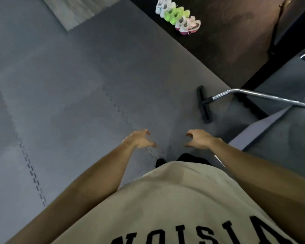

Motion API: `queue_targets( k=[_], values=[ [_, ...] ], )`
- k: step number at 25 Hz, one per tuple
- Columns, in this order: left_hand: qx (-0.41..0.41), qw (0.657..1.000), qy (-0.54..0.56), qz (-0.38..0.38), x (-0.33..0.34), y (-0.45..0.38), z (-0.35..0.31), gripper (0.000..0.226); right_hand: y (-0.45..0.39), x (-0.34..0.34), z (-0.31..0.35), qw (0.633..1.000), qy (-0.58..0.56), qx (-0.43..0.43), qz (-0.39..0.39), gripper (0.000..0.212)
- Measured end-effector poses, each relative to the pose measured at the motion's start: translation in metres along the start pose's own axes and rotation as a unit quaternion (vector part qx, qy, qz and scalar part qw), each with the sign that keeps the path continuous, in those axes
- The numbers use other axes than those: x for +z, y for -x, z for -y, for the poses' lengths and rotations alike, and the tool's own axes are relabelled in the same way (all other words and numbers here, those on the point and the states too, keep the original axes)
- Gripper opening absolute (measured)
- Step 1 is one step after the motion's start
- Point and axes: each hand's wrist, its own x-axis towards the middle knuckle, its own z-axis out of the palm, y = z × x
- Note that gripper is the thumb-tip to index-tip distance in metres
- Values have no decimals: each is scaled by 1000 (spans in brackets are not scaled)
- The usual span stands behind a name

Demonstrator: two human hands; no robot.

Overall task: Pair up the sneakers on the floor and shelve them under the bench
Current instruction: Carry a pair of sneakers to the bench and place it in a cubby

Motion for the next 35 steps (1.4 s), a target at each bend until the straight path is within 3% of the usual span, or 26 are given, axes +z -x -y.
queue_targets(
  k=[9,16,23,35],
  values=[
    [25,999,-24,-5,-155,-128,-45,87,-143,-126,63,998,-70,-3,-1,59],
    [17,999,2,-34,-310,-233,-92,88,-260,-285,109,998,-63,-17,-1,63],
    [21,999,17,-36,-445,-353,-115,83,-383,-394,158,999,-45,-12,0,68],
    [131,983,-125,-25,-715,-547,-194,78,-567,-593,237,983,-162,72,-53,68]
  ],
)
